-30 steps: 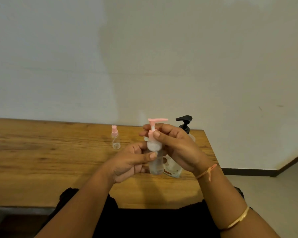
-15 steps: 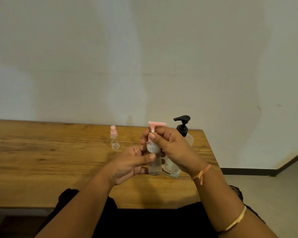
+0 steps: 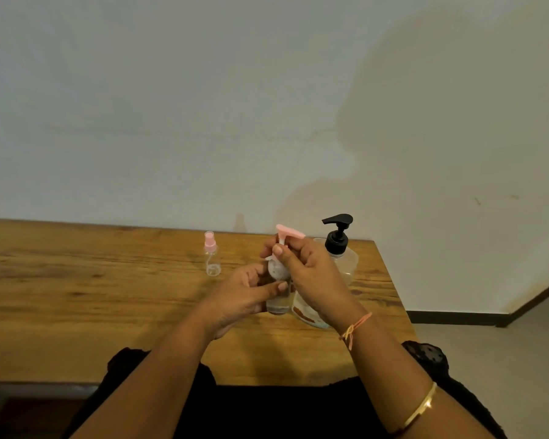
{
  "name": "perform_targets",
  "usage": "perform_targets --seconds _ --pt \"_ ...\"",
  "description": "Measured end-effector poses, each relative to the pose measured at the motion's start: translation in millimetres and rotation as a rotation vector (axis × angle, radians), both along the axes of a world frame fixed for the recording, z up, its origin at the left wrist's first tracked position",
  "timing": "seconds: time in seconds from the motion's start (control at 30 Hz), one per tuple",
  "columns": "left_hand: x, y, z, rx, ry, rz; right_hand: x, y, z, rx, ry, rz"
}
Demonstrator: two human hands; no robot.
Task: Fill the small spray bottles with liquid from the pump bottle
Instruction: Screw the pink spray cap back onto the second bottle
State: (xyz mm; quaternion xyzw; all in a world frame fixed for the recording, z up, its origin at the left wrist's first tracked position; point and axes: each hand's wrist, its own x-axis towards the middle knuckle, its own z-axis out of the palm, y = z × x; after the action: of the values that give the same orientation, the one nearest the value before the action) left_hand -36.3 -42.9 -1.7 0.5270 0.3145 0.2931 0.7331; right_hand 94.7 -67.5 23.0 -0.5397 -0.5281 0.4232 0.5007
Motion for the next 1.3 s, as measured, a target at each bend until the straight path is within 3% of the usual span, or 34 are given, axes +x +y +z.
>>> perform_targets --seconds 0.13,0.43,0.7,1.0,1.3 --pt "1 3 -4 0.139 0.126 0.020 -4 2 -5 0.008 -0.003 -0.041" --pt "-8 19 -25 0.328 0.517 0.164 -12 1 -16 0.001 -0.229 -0.030" --pt "-7 27 -44 0.343 0.559 0.395 -13 4 -28 -0.139 -0.510 -0.053" --pt "11 61 -78 0.370 0.703 0.560 -11 3 -33 -0.339 -0.834 0.117" --pt "21 81 -92 0.338 0.757 0.570 -10 11 -37 -0.326 -0.899 0.109"
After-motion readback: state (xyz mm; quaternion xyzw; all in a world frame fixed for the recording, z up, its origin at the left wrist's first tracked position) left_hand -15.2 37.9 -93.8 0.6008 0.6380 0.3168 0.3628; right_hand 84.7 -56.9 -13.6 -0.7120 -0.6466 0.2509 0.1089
